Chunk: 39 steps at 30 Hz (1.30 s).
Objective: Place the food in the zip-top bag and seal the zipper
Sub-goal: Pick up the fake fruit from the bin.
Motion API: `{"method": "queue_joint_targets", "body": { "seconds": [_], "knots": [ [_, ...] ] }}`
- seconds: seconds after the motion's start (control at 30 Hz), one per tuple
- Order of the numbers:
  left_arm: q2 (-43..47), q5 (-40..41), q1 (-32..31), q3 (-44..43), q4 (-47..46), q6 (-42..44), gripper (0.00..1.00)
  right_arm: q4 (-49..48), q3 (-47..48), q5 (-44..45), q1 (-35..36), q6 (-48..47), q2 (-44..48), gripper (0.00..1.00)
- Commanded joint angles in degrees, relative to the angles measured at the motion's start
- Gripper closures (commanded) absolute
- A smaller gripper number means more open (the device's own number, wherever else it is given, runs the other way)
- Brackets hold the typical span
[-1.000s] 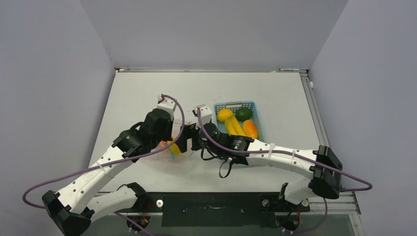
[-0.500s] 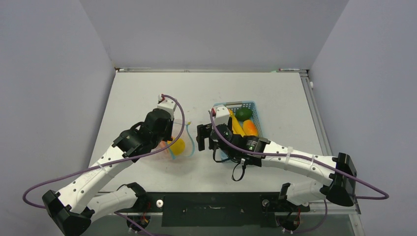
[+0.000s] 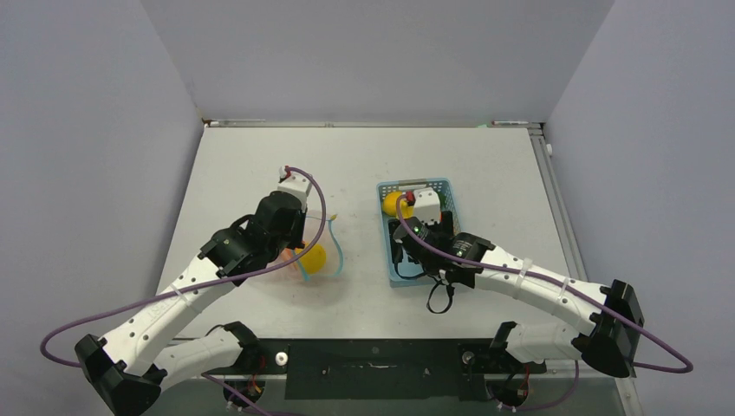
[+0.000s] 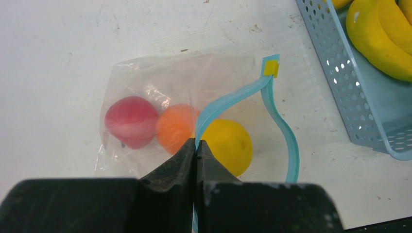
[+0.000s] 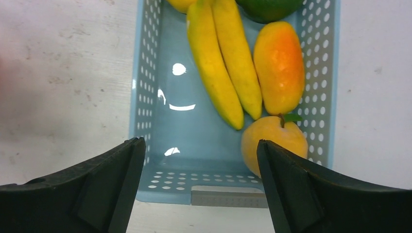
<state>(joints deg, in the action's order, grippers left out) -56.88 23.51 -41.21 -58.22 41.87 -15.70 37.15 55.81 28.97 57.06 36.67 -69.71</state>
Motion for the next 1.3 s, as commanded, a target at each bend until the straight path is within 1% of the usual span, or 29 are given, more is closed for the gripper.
{"method": "queue_joint_targets", "body": {
  "seconds": [0.0,0.2,0.33,0.67,1.0,1.27],
  "knots": [
    [-0.16,-0.48,-0.20,-0.74,-2.16,-0.03,1.00,4.79,-0.28,5.58,-0.49,1.93,1.61,0.13],
    [-0.39,-0.48,-0.19,-0.75,-2.10,-0.03,1.00,7.27,-1.27,7.69,-1.34,3.76,-0.46,0.12],
    [-0.42,-0.38,-0.21,-0.73,-2.13,-0.03,1.00,7.26,-2.20,8.90,-2.28,4.60,-1.85,0.11],
    [-0.42,-0.26,-0.36,-0.73,-2.14,-0.03,1.00,2.93,-5.10,7.64,-7.79,2.75,-4.90,0.11],
    [-0.42,-0.04,-0.39,-0.74,-2.03,-0.03,1.00,0.51,-7.35,7.02,-10.72,3.20,-7.80,0.12],
    [-0.42,0.05,-0.45,-0.68,-1.96,0.02,1.00,-1.36,-9.63,6.44,-11.87,3.84,-10.40,0.17]
  ]
}}
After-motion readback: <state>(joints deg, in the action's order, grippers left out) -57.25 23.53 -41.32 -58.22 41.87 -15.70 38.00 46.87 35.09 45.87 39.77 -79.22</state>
